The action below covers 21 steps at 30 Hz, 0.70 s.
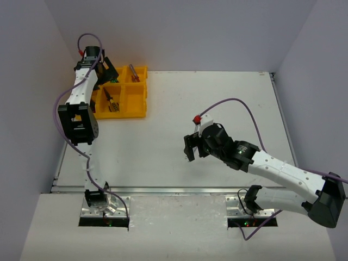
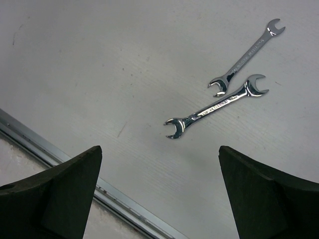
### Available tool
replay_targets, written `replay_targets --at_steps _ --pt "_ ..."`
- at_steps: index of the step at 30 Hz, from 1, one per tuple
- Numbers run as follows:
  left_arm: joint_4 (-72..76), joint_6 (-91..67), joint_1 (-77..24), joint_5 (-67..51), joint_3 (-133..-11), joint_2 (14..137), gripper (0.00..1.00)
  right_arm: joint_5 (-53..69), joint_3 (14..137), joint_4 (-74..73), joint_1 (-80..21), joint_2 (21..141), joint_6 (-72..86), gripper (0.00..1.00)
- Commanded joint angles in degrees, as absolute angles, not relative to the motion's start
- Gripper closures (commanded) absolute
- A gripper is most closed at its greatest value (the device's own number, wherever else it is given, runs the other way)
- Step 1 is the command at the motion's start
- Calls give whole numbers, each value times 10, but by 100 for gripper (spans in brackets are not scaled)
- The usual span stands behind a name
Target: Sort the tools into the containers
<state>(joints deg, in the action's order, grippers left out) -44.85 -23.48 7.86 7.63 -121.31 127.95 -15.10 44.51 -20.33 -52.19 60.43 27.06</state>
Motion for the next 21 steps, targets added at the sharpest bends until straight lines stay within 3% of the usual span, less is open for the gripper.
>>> replay_targets --at_steps 1,3,9,15,18,21 --pt "-439 -253 66 70 -1254 1104 0 -171 453 -194 -499 633 302 1" --pt "-425 -258 64 57 -1223 1037 0 -182 460 -207 -484 645 329 1" --pt "-285 -263 44 3 -810 657 0 -269 555 -335 -458 772 479 1" --pt "-272 -229 43 -41 -550 443 0 -328 596 -408 -446 851 589 3" --pt "-290 -214 43 -58 -479 398 0 -300 610 -391 -442 897 595 11" --pt "-289 -223 28 -35 -444 367 0 -304 641 -408 -441 948 625 27"
